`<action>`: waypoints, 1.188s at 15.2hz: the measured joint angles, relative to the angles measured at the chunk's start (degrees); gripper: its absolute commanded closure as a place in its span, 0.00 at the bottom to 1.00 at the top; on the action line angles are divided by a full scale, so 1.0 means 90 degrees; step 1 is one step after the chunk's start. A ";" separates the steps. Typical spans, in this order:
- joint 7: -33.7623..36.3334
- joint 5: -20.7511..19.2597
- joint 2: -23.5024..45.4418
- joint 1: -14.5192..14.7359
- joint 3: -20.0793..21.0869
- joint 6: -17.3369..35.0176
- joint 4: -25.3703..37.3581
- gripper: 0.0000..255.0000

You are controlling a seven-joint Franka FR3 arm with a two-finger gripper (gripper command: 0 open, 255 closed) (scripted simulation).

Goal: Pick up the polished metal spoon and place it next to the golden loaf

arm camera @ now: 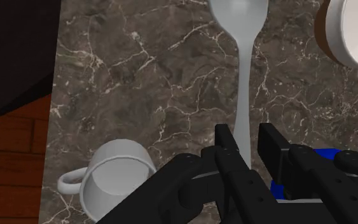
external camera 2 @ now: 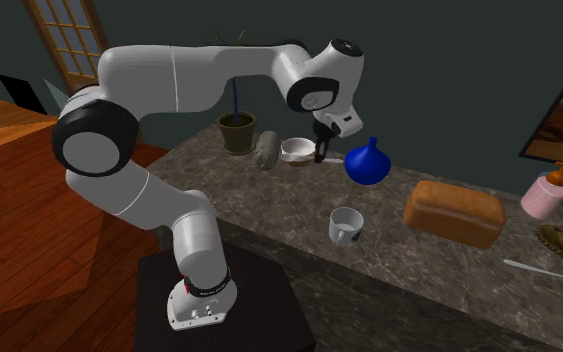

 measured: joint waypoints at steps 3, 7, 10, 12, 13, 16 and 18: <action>-0.0409 -0.0163 0.0313 -0.0154 -0.0336 -0.0071 0.0262 1.00; -0.0963 -0.0333 0.0854 -0.0341 -0.0770 -0.0144 0.0718 1.00; -0.1336 -0.0405 0.1298 -0.0455 -0.1053 -0.0215 0.1129 1.00; -0.1615 -0.0441 0.1642 -0.0543 -0.1265 -0.0316 0.1494 1.00; -0.1756 -0.0453 0.1771 -0.0588 -0.1361 -0.0329 0.1598 1.00; -0.2131 -0.0434 0.2327 -0.0704 -0.1630 -0.0496 0.2210 1.00; -0.2398 -0.0404 0.2682 -0.0798 -0.1803 -0.0587 0.2572 1.00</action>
